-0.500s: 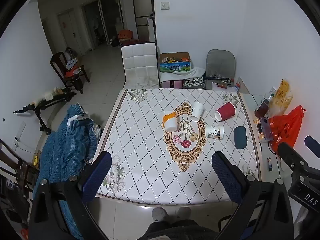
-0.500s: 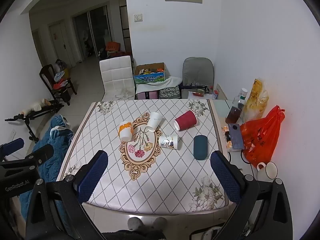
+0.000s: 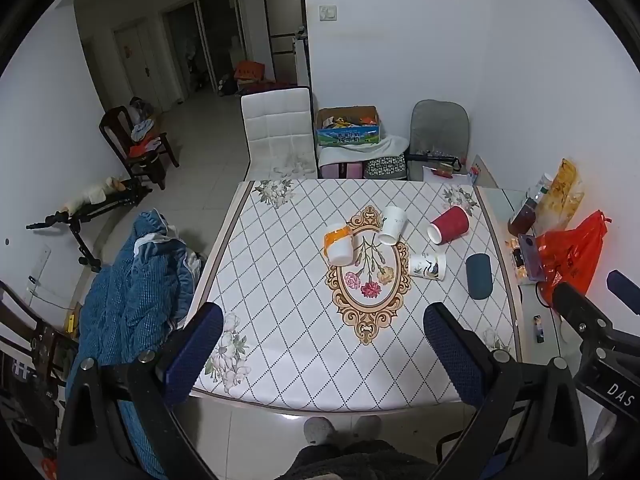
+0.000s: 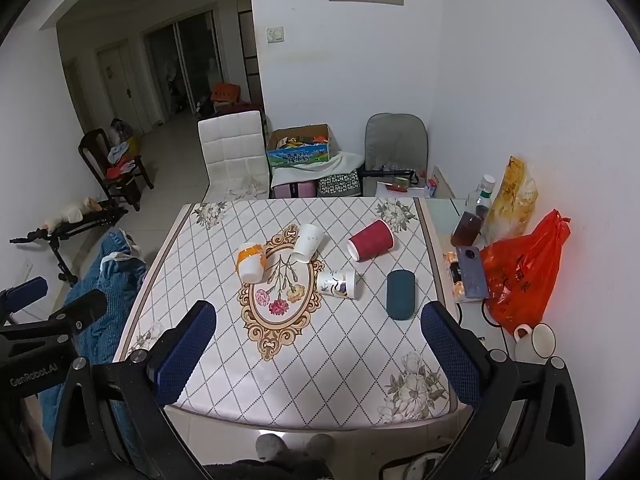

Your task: Flip cup upside down

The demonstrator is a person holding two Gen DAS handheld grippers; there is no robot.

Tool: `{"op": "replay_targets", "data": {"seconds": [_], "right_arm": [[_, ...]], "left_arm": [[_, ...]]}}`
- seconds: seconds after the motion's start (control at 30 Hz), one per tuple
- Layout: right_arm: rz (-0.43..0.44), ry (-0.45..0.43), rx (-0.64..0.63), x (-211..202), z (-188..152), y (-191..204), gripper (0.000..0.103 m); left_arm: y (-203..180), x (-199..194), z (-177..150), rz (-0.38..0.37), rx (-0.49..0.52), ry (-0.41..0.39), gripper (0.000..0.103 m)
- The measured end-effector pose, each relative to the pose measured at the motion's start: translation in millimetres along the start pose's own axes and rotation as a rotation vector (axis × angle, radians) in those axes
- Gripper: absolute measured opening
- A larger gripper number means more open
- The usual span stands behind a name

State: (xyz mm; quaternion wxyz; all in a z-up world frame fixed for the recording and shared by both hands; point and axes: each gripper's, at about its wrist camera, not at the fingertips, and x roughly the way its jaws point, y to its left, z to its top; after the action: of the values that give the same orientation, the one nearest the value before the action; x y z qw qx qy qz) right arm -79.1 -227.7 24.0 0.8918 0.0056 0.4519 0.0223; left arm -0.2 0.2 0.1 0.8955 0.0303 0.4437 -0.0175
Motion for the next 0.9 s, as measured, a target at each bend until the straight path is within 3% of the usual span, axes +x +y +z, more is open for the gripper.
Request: {"op": "replay_targets", "data": {"seconds": [0.9], "right_arm": [[0.010,0.000,0.009,0.9,5.4,-4.0,0.103]], "left_arm": [[-1.4,-4.1,7.6,0.004,0.000,-0.010,0.103]]}}
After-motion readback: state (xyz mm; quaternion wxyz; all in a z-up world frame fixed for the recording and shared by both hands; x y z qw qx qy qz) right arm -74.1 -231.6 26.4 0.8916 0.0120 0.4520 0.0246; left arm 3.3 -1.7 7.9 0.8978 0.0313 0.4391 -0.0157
